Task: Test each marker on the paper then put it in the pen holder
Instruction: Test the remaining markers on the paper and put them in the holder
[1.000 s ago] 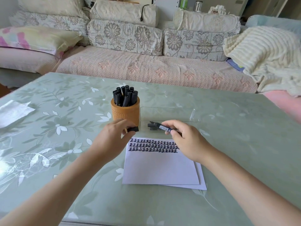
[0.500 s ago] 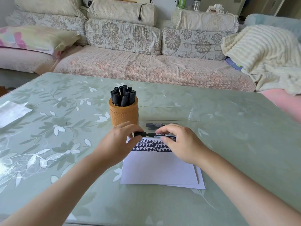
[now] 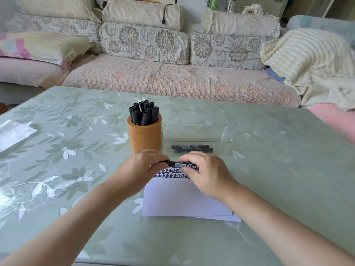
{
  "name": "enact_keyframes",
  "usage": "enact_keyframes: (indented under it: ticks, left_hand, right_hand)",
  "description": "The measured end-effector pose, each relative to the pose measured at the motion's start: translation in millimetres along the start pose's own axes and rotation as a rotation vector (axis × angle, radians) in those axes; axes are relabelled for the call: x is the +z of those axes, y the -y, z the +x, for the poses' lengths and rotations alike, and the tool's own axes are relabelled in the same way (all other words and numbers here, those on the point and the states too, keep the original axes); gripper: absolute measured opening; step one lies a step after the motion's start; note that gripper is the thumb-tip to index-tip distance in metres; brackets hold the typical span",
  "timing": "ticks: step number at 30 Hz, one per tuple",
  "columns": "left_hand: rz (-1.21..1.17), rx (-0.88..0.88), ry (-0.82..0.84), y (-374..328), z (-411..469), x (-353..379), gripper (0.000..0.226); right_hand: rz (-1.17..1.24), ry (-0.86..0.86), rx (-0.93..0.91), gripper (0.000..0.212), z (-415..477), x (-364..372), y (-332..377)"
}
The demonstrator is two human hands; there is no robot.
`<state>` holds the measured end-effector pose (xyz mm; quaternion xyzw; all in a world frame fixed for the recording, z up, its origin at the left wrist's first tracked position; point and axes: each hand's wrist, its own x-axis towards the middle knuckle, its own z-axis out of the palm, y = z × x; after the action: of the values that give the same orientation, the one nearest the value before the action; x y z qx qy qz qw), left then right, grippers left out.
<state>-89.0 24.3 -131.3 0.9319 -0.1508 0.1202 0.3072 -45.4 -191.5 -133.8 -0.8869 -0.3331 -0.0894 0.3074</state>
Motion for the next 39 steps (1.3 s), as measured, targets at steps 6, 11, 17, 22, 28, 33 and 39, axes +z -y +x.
enact_keyframes:
  ticks: [6, 11, 17, 22, 28, 33, 39]
  left_hand:
    - [0.010, 0.034, -0.033, 0, -2, -5, 0.014]
    - [0.047, 0.084, 0.007, 3, 2, -8, 0.020]
    - [0.054, 0.152, -0.143, 2, 21, -21, 0.025]
    - [0.037, 0.010, -0.509, 20, 38, -43, 0.020]
    - [-0.139, -0.288, -0.565, 45, 51, -57, 0.056]
    - [-0.337, -0.427, -0.357, 50, 64, -51, 0.091]
    - [-0.407, -0.474, -0.326, 53, 79, -39, 0.092]
  right_hand:
    - [-0.019, 0.066, -0.009, 0.028, 6, 3, 8]
    - [-0.132, 0.231, -0.013, 0.022, 6, 1, 10]
    - [0.091, 0.197, 0.060, 0.032, 11, 2, 19]
    - [0.215, 0.010, 0.170, 0.015, 33, -3, 19]
    - [0.448, -0.352, 0.246, 0.007, 100, -22, 26]
    - [0.606, -0.451, 0.289, 0.008, 145, -16, 38]
    - [0.543, -0.365, 0.243, 0.004, 153, 7, 39]
